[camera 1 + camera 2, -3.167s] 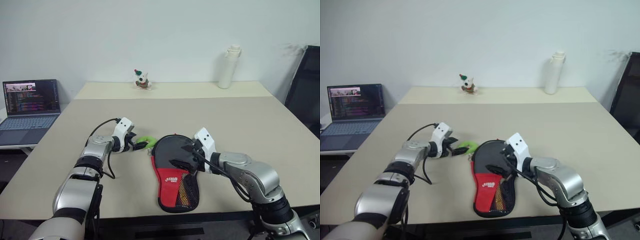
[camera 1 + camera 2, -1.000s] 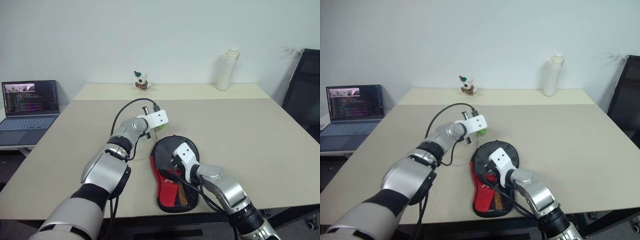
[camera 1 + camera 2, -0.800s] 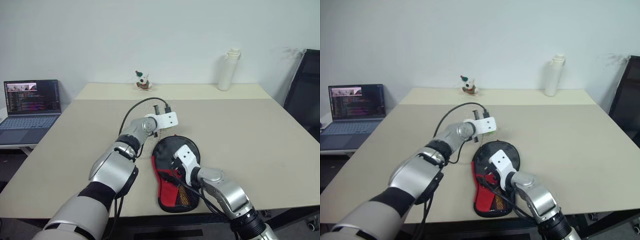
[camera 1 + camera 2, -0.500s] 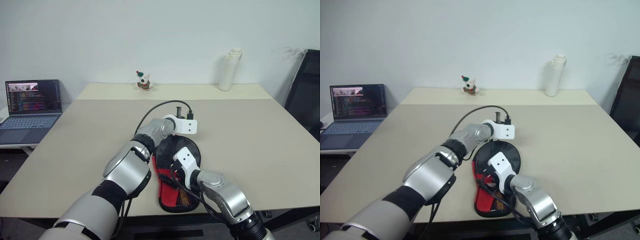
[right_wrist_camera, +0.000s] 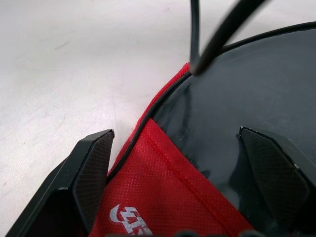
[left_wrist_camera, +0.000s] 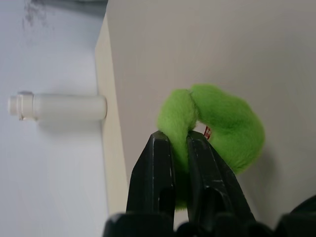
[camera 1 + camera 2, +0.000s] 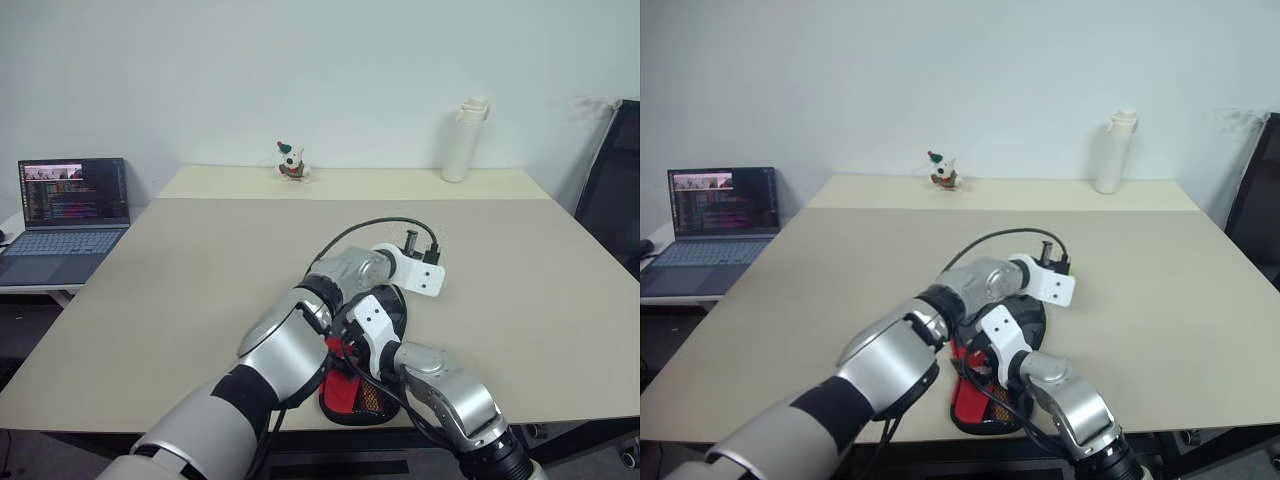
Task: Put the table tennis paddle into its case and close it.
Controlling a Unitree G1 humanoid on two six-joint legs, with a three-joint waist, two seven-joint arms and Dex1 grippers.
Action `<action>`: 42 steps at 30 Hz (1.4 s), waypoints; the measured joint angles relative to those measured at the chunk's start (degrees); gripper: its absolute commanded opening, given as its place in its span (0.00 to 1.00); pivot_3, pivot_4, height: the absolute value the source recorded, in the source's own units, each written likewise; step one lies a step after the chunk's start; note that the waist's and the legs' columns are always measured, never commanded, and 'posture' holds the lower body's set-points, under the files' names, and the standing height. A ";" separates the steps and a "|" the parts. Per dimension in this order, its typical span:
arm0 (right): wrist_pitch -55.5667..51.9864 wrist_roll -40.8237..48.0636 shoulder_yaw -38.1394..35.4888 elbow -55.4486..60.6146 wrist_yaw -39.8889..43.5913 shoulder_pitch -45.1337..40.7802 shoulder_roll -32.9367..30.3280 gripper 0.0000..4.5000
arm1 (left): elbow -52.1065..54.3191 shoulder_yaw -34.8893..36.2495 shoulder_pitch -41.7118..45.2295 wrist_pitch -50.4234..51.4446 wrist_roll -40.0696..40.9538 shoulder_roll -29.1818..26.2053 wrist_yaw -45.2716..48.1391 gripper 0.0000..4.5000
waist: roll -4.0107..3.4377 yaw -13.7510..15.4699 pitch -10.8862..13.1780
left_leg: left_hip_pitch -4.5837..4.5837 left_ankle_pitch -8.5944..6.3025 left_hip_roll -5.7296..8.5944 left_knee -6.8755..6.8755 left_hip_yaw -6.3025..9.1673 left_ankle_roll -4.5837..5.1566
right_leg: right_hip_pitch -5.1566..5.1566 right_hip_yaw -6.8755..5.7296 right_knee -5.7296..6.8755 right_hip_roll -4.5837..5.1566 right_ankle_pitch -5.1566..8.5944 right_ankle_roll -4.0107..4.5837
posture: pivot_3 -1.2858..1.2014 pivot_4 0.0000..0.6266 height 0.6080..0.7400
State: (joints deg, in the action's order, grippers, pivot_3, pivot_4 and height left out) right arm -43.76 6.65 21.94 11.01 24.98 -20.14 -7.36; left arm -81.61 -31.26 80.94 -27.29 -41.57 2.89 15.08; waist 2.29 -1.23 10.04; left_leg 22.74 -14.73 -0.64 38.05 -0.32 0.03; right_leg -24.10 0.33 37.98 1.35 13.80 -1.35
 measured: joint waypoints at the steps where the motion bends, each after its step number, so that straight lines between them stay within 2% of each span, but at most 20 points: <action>1: 0.00 0.00 0.00 -0.05 0.00 -0.03 0.00 1.00 | 0.01 0.30 0.00 -0.30 0.47 0.08 0.81 0.00 | -0.01 0.00 -0.01 | 0.00 0.00 0.01 0.00 0.00 0.00 | 0.01 0.00 0.00 0.00 0.00 0.00 | 0.52 0.24 1.00; 2: 0.00 0.00 0.00 -0.08 0.02 -0.04 0.00 1.00 | 0.01 0.31 0.00 -0.48 0.68 0.20 1.35 0.00 | -0.01 0.00 -0.01 | -0.01 0.00 0.01 0.00 0.00 0.00 | 0.02 0.00 0.00 0.00 0.00 0.00 | 0.52 0.24 1.00; 4: 0.01 0.00 0.01 -0.24 0.10 -0.16 0.02 1.00 | 0.01 0.43 -0.02 -0.49 0.97 0.43 2.30 0.17 | -0.01 -0.03 -0.02 | -0.02 0.00 0.02 0.01 0.00 0.00 | 0.02 0.01 0.00 0.00 0.00 0.00 | 0.52 0.24 1.00; 5: 0.02 0.00 0.04 -0.42 0.21 -0.32 0.08 1.00 | 0.02 0.88 -0.02 -0.47 1.34 0.45 3.07 0.21 | -0.01 -0.09 -0.02 | -0.02 0.00 0.02 0.01 0.00 0.00 | 0.02 0.01 0.00 -0.01 0.00 0.00 | 0.52 0.24 1.00; 11: 0.57 -0.07 0.20 -2.36 0.98 -1.34 0.99 1.00 | 0.64 4.27 -0.03 1.44 4.67 0.25 5.70 0.70 | -0.09 -0.56 -0.13 | -0.14 0.00 0.02 0.00 -0.09 0.00 | 0.06 0.09 0.03 -0.08 0.00 -0.01 | 0.52 0.24 1.00; 13: 0.65 0.00 0.14 -2.71 1.14 -1.52 1.15 1.00 | 0.70 7.72 -0.15 4.11 8.04 0.12 8.46 0.85 | -0.15 -0.62 -0.16 | -0.17 0.00 0.01 0.00 -0.11 0.00 | 0.06 0.09 0.04 -0.10 0.00 0.00 | 0.52 0.24 1.00; 16: 0.65 0.26 -0.01 -3.17 1.39 -2.09 1.19 1.00 | 0.71 14.37 -0.34 9.01 14.25 -0.67 12.49 0.85 | -0.15 -0.64 -0.17 | -0.21 0.00 0.00 0.00 -0.11 0.00 | 0.06 0.09 0.07 -0.16 0.00 0.00 | 0.52 0.24 1.00; 23: 0.00 1.36 -1.32 -3.96 2.51 -3.44 1.14 1.00 | 1.73 23.08 -0.33 12.09 22.31 -5.29 15.63 0.85 | -0.16 -0.66 -0.18 | -0.27 0.00 -0.05 0.00 -0.12 0.00 | 0.09 0.12 0.11 -0.18 -0.01 0.00 | 0.52 0.24 1.00; 27: -5.25 4.61 -4.54 -0.30 3.76 -3.31 -0.14 1.00 | 3.59 26.71 -0.79 12.31 26.14 -9.16 19.05 0.85 | -0.16 -0.47 -0.18 | -0.12 0.00 -0.07 -0.01 -0.05 0.00 | 0.04 0.09 0.05 -0.10 -0.04 0.05 | 0.52 0.24 1.00; 31: -14.23 10.03 -9.68 5.82 5.19 -3.18 -4.39 1.00 | 5.26 28.89 -5.88 13.35 29.51 -13.02 24.57 0.85 | -0.18 -0.43 -0.14 | 0.08 0.00 -0.04 0.01 -0.04 0.00 | -0.09 0.05 0.02 0.03 -0.17 0.27 | 0.52 0.24 1.00; 35: -17.39 12.49 -12.52 10.67 6.55 -5.65 -10.23 1.00 | 7.59 30.68 -11.67 15.05 33.20 -15.54 31.62 0.85 | -0.19 -0.43 -0.10 | 0.14 0.00 -0.05 0.01 0.03 0.00 | -0.13 -0.02 0.02 0.02 -0.18 0.28 | 0.52 0.24 1.00; 39: -18.15 14.83 -17.79 11.62 8.58 -9.15 -16.33 1.00 | 14.82 32.18 -17.39 18.72 37.34 -18.15 38.29 0.85 | -0.19 -0.43 -0.10 | 0.12 0.00 -0.07 0.00 0.07 0.00 | -0.11 -0.04 0.01 0.02 -0.17 0.28 | 0.52 0.24 1.00; 42: -16.16 14.59 -20.44 7.26 8.54 -11.37 -18.65 1.00 | 23.54 32.09 -23.18 22.49 39.51 -19.71 41.92 0.85 | -0.19 -0.53 -0.10 | 0.08 0.00 -0.07 -0.01 0.03 0.00 | -0.10 0.02 0.03 0.02 -0.18 0.29 | 0.52 0.24 1.00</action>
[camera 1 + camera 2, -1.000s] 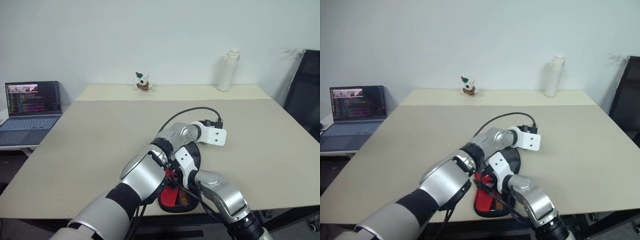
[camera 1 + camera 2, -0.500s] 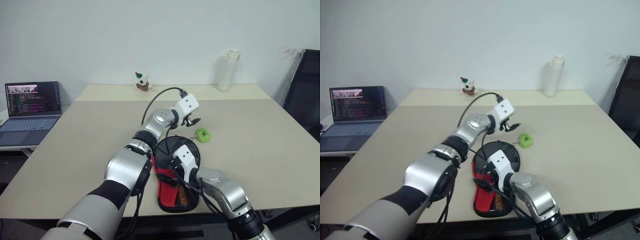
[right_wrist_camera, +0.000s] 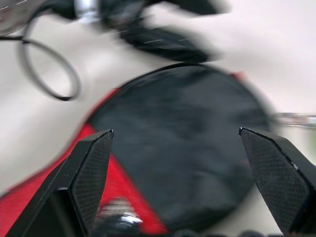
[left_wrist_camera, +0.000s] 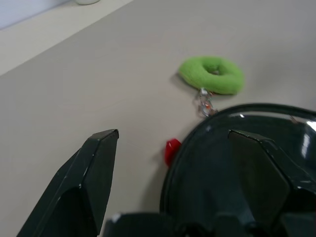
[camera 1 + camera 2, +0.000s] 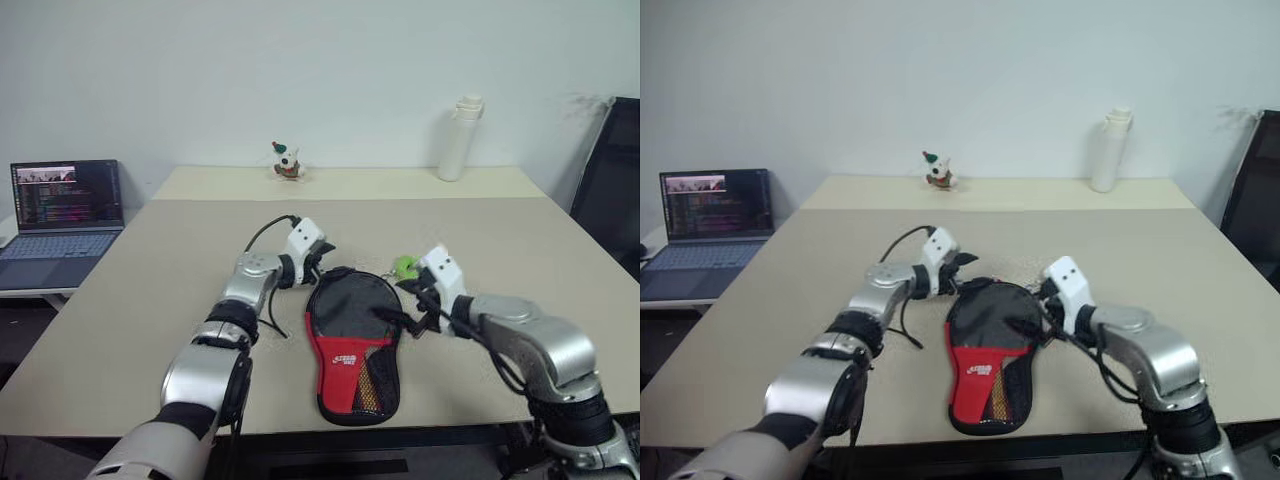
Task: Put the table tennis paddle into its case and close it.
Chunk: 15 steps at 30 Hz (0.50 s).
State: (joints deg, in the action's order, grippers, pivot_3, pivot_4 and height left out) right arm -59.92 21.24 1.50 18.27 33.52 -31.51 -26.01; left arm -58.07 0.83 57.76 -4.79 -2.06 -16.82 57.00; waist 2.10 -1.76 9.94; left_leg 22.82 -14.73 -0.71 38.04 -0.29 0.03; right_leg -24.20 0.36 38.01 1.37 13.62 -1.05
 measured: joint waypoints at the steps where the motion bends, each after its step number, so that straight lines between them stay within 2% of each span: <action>1: 1.21 -0.60 -0.45 -2.27 -0.41 -0.79 -0.18 1.00 | 2.96 -0.42 -2.01 1.41 0.49 -0.10 1.15 0.85 | 0.00 0.04 0.00 | 0.01 0.00 0.00 0.00 0.01 0.00 | 0.00 0.02 0.00 0.00 0.00 0.00 | 0.52 0.24 1.00; 4: 7.02 -3.40 -0.93 -11.57 -3.66 -4.33 1.67 1.00 | 12.50 -2.11 -8.45 6.15 2.16 -0.51 4.45 0.85 | -0.01 -0.11 0.00 | -0.03 0.00 -0.03 0.01 -0.05 0.00 | -0.01 0.21 0.05 -0.02 -0.01 0.02 | 0.52 0.24 1.00; 8: 21.13 -9.30 -1.41 -34.69 -10.55 -14.03 6.29 1.00 | 25.51 -6.57 -17.21 10.79 2.65 -1.12 7.45 0.85 | -0.05 -0.10 0.02 | -0.12 0.01 -0.08 -0.01 -0.14 0.00 | 0.01 0.39 0.08 -0.06 -0.03 0.04 | 0.52 0.24 1.00; 15: 37.75 -13.98 -1.63 -65.70 -13.95 -24.40 9.73 1.00 | 33.11 -8.97 -19.11 15.08 3.54 -1.50 6.71 0.85 | -0.05 0.04 0.02 | -0.04 0.01 0.02 -0.03 -0.20 0.00 | 0.00 0.44 -0.02 0.10 -0.05 0.01 | 0.52 0.24 1.00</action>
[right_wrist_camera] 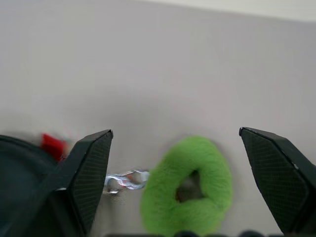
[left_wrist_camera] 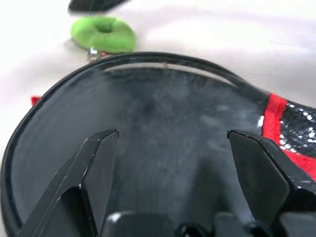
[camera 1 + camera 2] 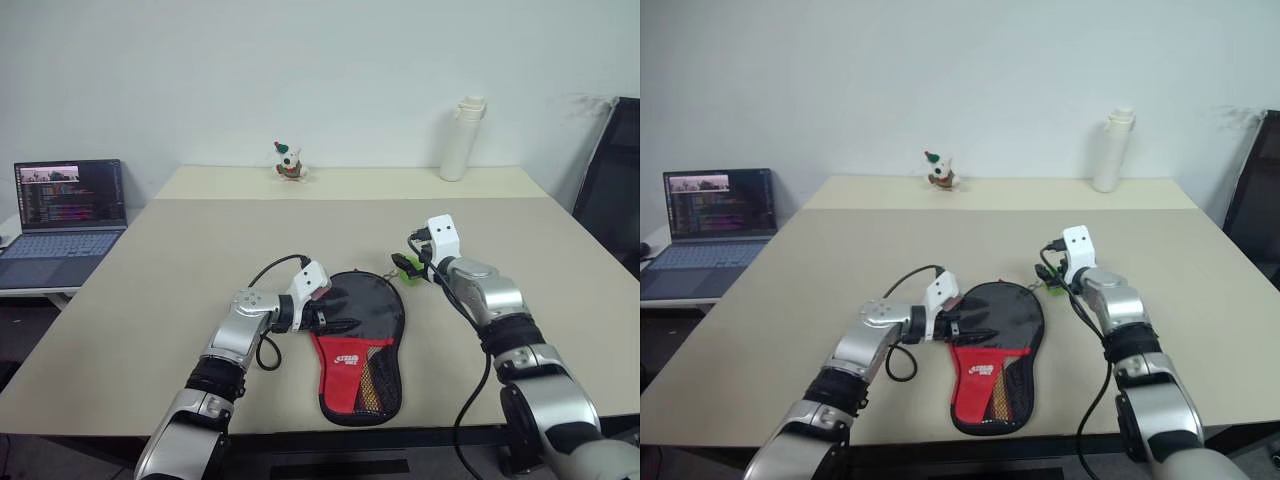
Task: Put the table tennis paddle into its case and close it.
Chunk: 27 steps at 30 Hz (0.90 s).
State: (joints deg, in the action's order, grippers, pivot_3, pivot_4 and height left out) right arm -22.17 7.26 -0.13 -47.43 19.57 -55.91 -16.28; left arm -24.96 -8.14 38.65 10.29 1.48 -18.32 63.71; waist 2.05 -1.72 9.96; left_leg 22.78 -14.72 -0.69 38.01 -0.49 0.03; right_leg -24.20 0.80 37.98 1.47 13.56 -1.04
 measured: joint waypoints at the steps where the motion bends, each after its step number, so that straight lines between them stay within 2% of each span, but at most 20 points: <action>1: 2.04 -0.76 0.01 -3.45 -0.36 -0.89 0.05 1.00 | 0.46 -0.39 -0.34 0.41 0.04 0.00 -0.18 0.85 | 0.00 -0.02 0.00 | 0.01 0.00 0.00 0.00 -0.01 0.00 | 0.00 0.00 0.00 0.01 -0.01 -0.01 | 0.52 0.24 1.00; 5: 7.28 -1.87 -0.90 -13.91 -0.97 -2.74 0.78 1.00 | 1.26 -0.61 -1.42 1.11 0.18 -0.41 -0.74 0.85 | -0.01 -0.12 0.01 | -0.01 0.00 -0.03 -0.03 0.01 0.00 | -0.01 0.00 0.03 0.00 -0.01 0.00 | 0.52 0.24 1.00; 9: 8.27 -1.43 -3.01 -18.44 -0.88 -4.42 1.40 1.00 | 2.21 -1.30 -2.01 1.47 0.18 -0.61 -1.07 0.85 | -0.02 -0.13 0.00 | -0.11 0.00 -0.04 -0.02 0.02 0.00 | 0.06 0.00 0.09 -0.01 -0.01 0.00 | 0.52 0.24 1.00; 13: 8.48 -1.39 -4.42 -19.30 -0.35 -4.46 2.19 0.80 | 2.15 -2.03 -2.03 0.73 0.07 -1.12 -1.24 0.86 | -0.03 -0.13 -0.01 | -0.14 0.00 -0.03 -0.02 0.02 0.00 | 0.08 0.00 0.10 -0.01 -0.02 0.01 | 0.52 0.24 1.00; 23: 7.91 -1.46 -5.37 -18.58 0.73 -4.17 3.91 0.06 | -3.20 -4.72 0.33 -3.69 -0.59 -0.56 -1.13 0.86 | -0.16 0.17 -0.11 | -0.26 0.00 0.03 0.02 0.02 0.00 | 0.23 -0.02 0.08 0.04 -0.05 -0.05 | 0.52 0.24 1.00; 24: 7.71 -1.46 -5.38 -18.12 0.79 -4.01 3.89 0.01 | -4.16 -4.98 0.68 -4.34 -0.58 -0.41 -1.00 0.86 | -0.19 0.21 -0.14 | -0.30 0.00 0.06 0.03 0.03 0.00 | 0.30 -0.02 0.06 0.07 -0.06 -0.07 | 0.52 0.24 1.00; 27: 6.26 -1.41 -5.46 -15.79 0.96 -2.81 3.43 0.01 | -6.71 -5.34 1.80 -5.56 -0.63 0.11 -0.53 0.86 | -0.21 0.31 -0.15 | -0.52 0.00 0.13 0.03 0.06 0.00 | 0.57 -0.07 -0.03 0.14 -0.05 -0.09 | 0.52 0.24 1.00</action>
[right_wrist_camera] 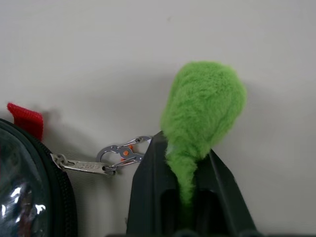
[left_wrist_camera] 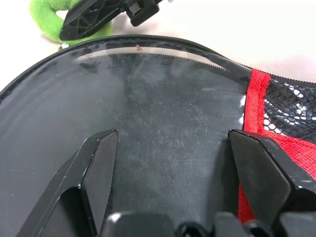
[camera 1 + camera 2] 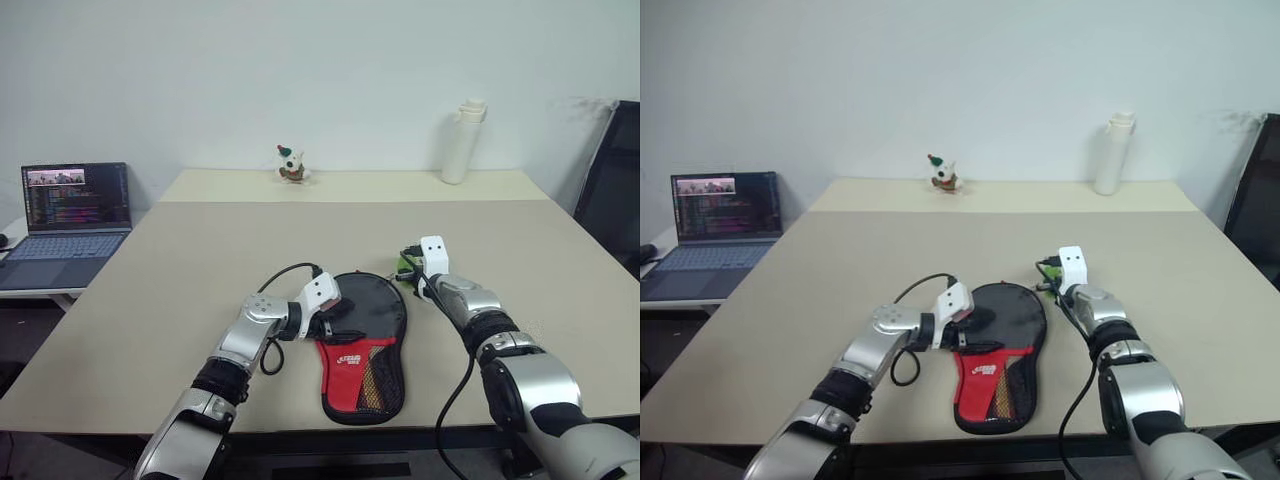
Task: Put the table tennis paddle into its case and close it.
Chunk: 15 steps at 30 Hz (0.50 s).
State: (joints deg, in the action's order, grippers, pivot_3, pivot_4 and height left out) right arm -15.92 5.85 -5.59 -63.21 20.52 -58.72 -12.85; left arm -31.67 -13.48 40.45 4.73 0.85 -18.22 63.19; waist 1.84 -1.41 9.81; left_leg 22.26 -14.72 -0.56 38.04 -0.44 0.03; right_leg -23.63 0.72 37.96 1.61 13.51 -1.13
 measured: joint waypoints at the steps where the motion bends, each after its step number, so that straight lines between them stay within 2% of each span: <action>1: -0.76 0.01 -0.01 1.18 0.31 0.67 -0.32 0.01 | -0.65 -0.09 0.26 -0.31 -0.01 0.17 0.04 0.86 | -0.01 0.05 -0.01 | -0.07 0.00 0.01 0.00 0.01 0.00 | 0.08 0.00 -0.03 0.01 0.00 -0.01 | 0.52 0.24 1.00; 5: -5.12 0.55 -0.04 9.21 1.30 5.15 -1.92 0.01 | -2.61 -0.36 0.92 -1.46 -0.06 0.93 0.04 0.86 | -0.05 0.35 -0.03 | -0.25 0.00 0.07 -0.02 0.06 0.00 | 0.29 -0.05 -0.10 0.07 0.00 -0.03 | 0.52 0.24 1.00; 15: -23.57 5.38 -1.42 41.37 1.46 21.13 -5.03 0.01 | -8.61 -2.08 4.42 -4.04 -0.87 4.66 0.62 0.86 | -0.32 1.58 -0.20 | -0.17 -0.01 0.11 -0.02 0.16 0.01 | 0.35 -0.16 -0.27 0.07 0.13 -0.29 | 0.52 0.24 1.00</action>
State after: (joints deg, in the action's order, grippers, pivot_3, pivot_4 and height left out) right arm -39.49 11.23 -7.01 -21.84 21.99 -37.59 -17.88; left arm -40.28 -15.56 44.87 0.69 -0.02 -13.56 63.81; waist 1.52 0.17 9.61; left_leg 22.10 -14.73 -0.45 38.01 -0.28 0.04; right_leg -23.28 0.57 37.69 1.68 13.64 -1.42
